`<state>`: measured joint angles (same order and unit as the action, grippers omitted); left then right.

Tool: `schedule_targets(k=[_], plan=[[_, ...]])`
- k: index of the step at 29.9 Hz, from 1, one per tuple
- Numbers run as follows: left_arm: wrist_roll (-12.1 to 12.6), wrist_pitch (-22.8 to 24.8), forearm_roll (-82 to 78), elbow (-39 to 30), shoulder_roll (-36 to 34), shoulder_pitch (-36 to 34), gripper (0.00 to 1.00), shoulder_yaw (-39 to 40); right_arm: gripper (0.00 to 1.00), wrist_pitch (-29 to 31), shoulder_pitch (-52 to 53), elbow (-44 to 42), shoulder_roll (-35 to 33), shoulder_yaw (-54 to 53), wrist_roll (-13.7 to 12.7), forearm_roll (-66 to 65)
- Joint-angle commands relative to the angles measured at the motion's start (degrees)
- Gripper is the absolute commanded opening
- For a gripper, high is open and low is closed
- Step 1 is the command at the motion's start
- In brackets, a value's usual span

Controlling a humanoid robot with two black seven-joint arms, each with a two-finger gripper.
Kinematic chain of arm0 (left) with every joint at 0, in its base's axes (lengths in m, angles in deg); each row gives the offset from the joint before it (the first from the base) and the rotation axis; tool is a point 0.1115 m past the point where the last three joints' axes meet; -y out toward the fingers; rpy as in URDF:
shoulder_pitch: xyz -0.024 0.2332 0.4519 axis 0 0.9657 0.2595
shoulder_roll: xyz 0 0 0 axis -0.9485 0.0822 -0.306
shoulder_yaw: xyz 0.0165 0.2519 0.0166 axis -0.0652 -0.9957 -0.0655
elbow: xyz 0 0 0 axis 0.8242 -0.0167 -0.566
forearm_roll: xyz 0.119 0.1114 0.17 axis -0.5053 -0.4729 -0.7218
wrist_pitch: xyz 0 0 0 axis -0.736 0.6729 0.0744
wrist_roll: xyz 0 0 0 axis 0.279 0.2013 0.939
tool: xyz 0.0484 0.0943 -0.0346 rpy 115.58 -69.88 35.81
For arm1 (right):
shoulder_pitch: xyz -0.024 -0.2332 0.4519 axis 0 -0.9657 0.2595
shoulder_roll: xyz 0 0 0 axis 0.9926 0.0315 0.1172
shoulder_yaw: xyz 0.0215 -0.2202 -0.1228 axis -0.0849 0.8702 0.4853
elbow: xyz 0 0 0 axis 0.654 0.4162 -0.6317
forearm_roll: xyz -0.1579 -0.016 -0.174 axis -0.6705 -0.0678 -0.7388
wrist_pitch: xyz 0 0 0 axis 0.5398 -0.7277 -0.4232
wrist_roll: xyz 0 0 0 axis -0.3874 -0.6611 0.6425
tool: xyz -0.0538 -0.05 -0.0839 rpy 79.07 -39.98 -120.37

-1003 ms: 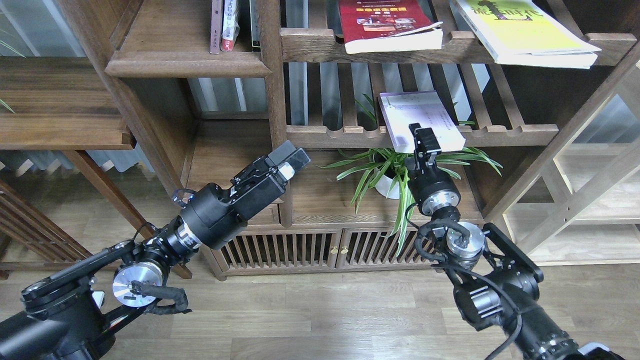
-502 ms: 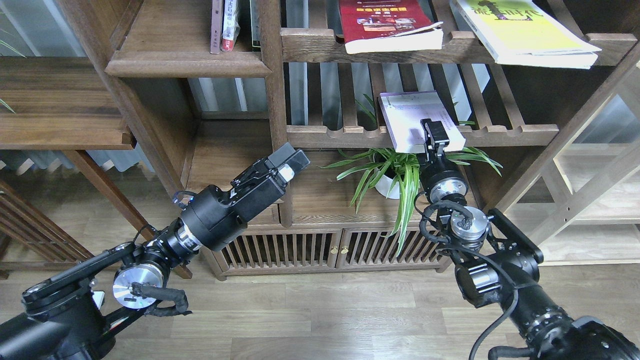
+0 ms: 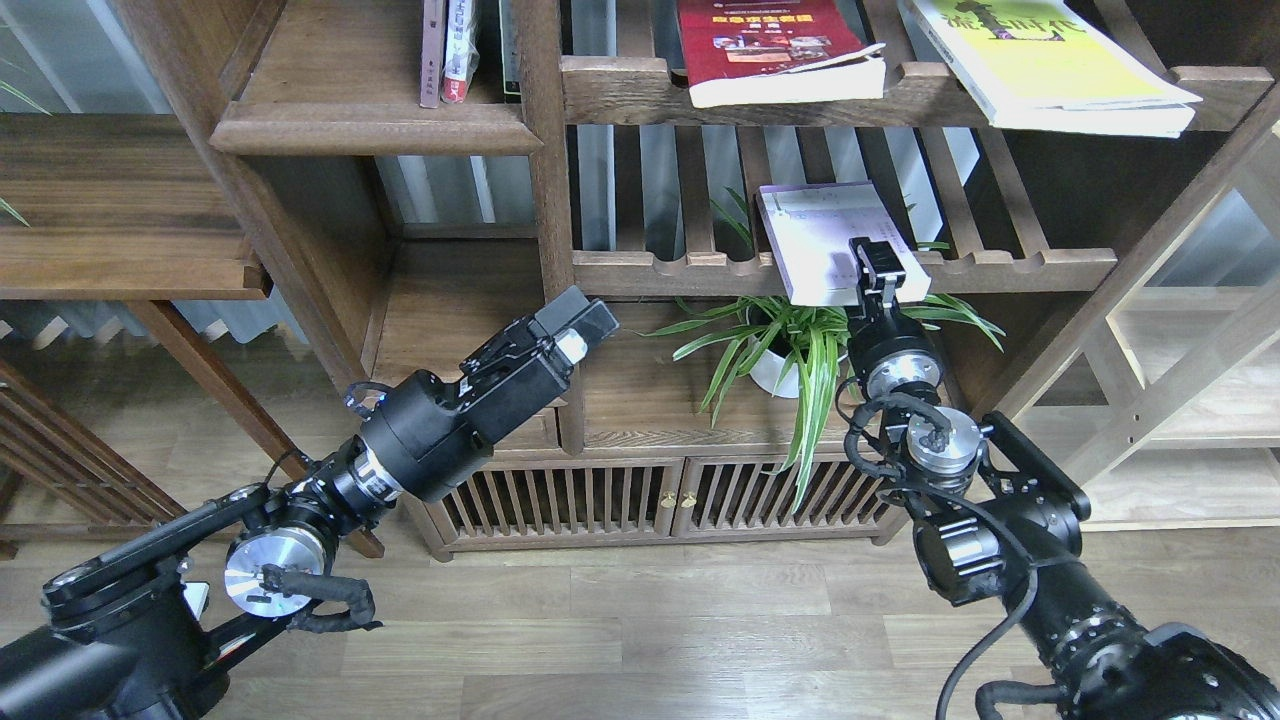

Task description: Organize books on shelf

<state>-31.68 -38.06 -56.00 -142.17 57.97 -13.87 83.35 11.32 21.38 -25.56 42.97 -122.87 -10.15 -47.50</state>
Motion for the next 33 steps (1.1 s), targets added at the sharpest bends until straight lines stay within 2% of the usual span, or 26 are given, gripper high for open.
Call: schedule_targets(k=[1, 5, 12, 16, 25, 33], plan=[[-0.03, 0.0, 0.0, 0.0, 0.03, 0.0, 0.99, -0.09, 0.8, -0.03, 0.47, -0.85, 0.08, -0.09, -0.05, 0.01], [0.05, 0.0, -0.26, 0.0, -0.24, 0.0, 0.99, -0.09, 0.79, -0.03, 0.56, -0.94, 0.08, -0.09, -0.05, 0.01], [0.05, 0.0, -0.87, 0.0, -0.15, 0.0, 0.99, -0.09, 0.71, -0.03, 0.74, -1.38, 0.6, 0.0, 0.04, -0.07], [0.05, 0.0, -0.87, 0.0, -0.15, 0.09, 0.99, -0.09, 0.61, -0.12, 0.91, -1.73, 0.96, 0.0, 0.04, -0.16], [-0.03, 0.0, -0.79, 0.0, -0.33, 0.09, 0.99, 0.09, 0.49, 0.67, 1.35, -2.61, 1.92, -0.09, 0.13, -0.25], [-0.12, 0.0, -0.79, 0.0, -0.33, 0.09, 0.99, 0.09, 0.27, 7.78, 0.91, -4.1, 1.75, -0.09, 0.22, -0.25]])
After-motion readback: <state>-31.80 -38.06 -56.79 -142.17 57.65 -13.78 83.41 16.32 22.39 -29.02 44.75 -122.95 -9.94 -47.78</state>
